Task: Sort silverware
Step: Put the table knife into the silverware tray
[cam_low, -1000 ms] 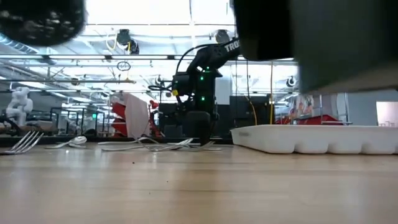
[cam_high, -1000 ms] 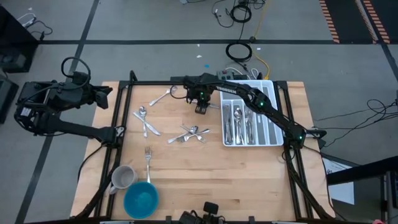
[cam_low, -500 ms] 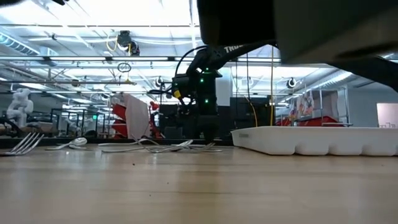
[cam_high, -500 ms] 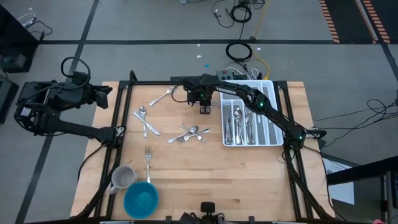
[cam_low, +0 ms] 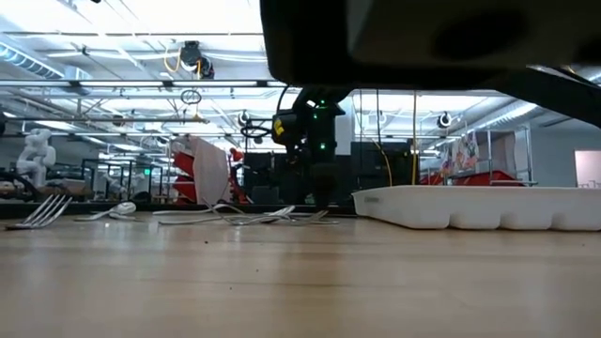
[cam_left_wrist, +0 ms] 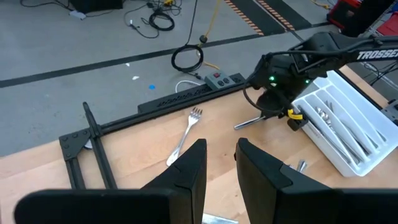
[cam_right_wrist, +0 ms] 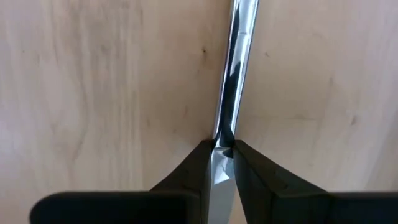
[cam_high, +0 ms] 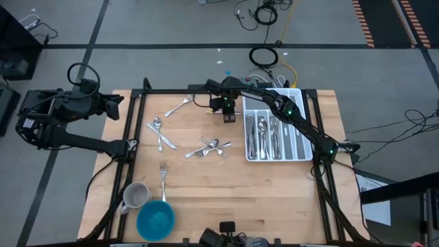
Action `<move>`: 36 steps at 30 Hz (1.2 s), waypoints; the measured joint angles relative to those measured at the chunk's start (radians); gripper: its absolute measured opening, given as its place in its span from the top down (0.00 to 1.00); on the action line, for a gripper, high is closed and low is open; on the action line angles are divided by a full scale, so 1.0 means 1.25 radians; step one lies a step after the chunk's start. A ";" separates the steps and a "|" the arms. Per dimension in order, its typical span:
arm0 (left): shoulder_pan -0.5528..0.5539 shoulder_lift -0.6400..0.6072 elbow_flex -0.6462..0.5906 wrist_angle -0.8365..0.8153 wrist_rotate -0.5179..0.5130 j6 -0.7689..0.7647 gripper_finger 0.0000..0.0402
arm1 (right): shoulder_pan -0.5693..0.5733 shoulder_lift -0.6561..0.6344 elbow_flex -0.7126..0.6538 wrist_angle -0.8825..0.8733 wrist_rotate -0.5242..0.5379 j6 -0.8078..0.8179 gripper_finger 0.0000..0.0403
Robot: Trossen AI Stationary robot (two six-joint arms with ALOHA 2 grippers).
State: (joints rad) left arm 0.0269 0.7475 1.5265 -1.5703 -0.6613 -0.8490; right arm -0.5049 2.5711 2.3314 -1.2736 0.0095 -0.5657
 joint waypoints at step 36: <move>0.000 0.000 0.000 -0.001 -0.019 -0.007 0.78 | 0.077 -0.106 0.021 0.083 -0.054 -0.161 0.93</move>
State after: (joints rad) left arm 0.0267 0.7475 1.5265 -1.5711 -0.6846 -0.8579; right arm -0.4091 2.4390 2.3573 -1.1694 -0.0582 -0.7667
